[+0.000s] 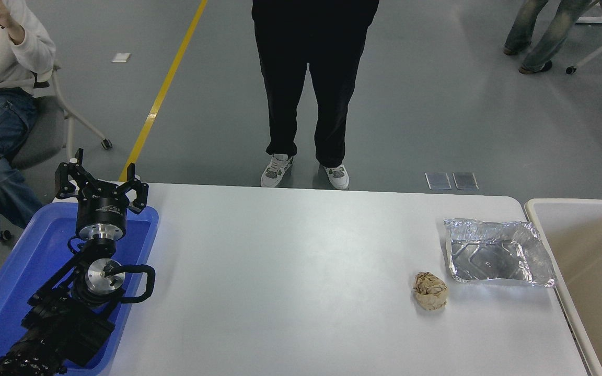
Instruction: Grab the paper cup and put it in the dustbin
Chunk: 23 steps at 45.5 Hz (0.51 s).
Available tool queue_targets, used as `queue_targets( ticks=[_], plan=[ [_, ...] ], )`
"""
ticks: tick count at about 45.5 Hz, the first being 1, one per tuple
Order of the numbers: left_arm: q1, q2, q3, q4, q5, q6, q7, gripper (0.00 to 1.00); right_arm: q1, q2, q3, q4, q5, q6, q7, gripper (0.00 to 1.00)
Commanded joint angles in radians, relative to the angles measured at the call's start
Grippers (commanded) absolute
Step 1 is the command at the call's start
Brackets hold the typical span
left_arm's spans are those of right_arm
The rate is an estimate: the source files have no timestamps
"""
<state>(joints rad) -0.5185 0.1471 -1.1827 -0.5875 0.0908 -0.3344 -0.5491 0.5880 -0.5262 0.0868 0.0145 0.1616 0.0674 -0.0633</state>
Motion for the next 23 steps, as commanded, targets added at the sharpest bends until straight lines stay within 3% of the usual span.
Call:
queue_targets(
  ticks=[1,14,15,16,19,23],
  plan=[
    [0.0,0.0,0.0,0.0,0.0,0.0,0.0,0.99,-0.054,0.048,0.014,-0.005,0.001,-0.004,0.0,0.0],
    [0.0,-0.001,0.0,0.0,0.0,0.0,0.0,0.99,-0.057,0.084,0.019,-0.008,-0.001,-0.015,0.002,0.0],
    [0.0,-0.001,0.0,0.0,0.0,0.0,0.0,0.99,-0.057,0.086,0.019,-0.008,-0.001,-0.015,0.003,0.05],
    [0.0,0.0,0.0,0.0,0.0,0.0,0.0,0.99,-0.057,0.086,0.019,-0.008,-0.001,-0.015,0.003,0.2],
    [0.0,0.0,0.0,0.0,0.0,0.0,0.0,0.99,-0.057,0.087,0.024,-0.008,-0.001,-0.015,0.005,0.29],
    [0.0,0.0,0.0,0.0,0.0,0.0,0.0,0.99,-0.057,0.092,0.033,-0.008,0.001,-0.017,0.005,0.69]
  ],
)
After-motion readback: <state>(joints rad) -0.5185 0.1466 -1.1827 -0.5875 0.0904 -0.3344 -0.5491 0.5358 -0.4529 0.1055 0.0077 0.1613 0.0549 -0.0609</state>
